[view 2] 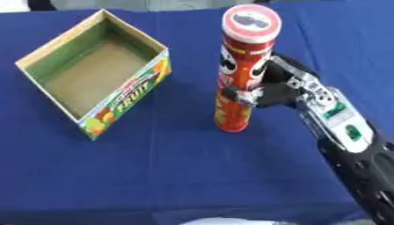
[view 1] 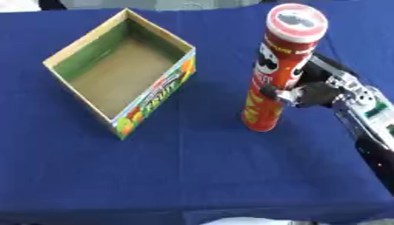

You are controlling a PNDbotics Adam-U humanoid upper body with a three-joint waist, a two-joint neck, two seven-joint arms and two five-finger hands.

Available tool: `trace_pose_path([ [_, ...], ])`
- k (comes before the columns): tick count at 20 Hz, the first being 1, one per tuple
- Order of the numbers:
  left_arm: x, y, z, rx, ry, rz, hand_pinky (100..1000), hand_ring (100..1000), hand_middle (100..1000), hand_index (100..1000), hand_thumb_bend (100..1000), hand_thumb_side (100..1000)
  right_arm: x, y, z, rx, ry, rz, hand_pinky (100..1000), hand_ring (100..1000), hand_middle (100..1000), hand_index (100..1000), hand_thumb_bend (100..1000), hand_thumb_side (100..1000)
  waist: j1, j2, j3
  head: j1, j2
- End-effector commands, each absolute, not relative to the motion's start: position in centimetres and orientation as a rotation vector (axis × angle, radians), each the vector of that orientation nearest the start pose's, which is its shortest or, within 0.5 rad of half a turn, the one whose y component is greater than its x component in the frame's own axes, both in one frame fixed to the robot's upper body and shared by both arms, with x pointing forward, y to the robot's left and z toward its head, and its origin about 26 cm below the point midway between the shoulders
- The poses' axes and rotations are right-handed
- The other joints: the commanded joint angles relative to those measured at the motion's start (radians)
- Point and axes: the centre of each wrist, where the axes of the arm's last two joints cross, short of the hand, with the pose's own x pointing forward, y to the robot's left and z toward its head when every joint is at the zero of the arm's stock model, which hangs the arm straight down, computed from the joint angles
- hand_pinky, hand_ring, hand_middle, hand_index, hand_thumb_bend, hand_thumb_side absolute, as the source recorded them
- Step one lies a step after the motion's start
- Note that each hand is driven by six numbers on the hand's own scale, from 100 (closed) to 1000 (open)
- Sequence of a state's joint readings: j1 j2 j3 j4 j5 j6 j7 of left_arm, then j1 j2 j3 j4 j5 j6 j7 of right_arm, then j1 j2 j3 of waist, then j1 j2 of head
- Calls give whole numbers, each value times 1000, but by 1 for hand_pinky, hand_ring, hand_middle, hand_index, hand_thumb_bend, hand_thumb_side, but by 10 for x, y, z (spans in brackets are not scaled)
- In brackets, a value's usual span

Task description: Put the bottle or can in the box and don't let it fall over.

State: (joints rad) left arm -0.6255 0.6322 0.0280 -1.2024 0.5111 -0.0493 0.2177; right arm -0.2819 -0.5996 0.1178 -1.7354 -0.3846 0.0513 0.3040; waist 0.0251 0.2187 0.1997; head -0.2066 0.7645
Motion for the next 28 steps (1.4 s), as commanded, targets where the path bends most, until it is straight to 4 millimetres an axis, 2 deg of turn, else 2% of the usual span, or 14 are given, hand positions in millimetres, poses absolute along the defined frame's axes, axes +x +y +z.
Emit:
trace_pose_path([
  [1, 409, 395, 201, 254, -1954, 169, 751, 930, 894, 905, 543, 1000, 327, -313, 161, 196, -1811, 664, 854, 884, 600, 571, 151, 100, 3, -12, 0, -2, 5],
  [7, 409, 394, 201, 254, -1954, 168, 749, 930, 895, 905, 542, 1000, 327, -312, 163, 184, -1812, 657, 858, 892, 616, 534, 100, 100, 4, -11, 0, -2, 5],
  [12, 409, 394, 202, 253, -1955, 167, 749, 930, 896, 905, 542, 1000, 327, -311, 165, 181, -1816, 661, 858, 896, 686, 498, 100, 100, 3, -12, 1, 0, 5],
  [15, 408, 395, 202, 254, -1955, 167, 749, 930, 897, 904, 542, 1000, 327, -311, 165, 180, -1816, 665, 858, 895, 697, 464, 100, 100, 3, -13, 1, 1, 5],
  [21, 408, 395, 202, 254, -1956, 167, 748, 930, 897, 904, 542, 1000, 326, -310, 166, 180, -1816, 668, 858, 895, 698, 462, 100, 100, 3, -13, 1, 1, 5],
  [22, 408, 395, 202, 254, -1955, 167, 749, 930, 897, 902, 542, 1000, 326, -310, 166, 180, -1816, 668, 860, 898, 770, 411, 100, 100, 3, -13, 1, 1, 5],
  [28, 408, 395, 201, 255, -1953, 164, 749, 931, 898, 901, 541, 1000, 325, -309, 170, 189, -1832, 668, 861, 899, 802, 386, 100, 100, 5, -13, -2, 1, 5],
])
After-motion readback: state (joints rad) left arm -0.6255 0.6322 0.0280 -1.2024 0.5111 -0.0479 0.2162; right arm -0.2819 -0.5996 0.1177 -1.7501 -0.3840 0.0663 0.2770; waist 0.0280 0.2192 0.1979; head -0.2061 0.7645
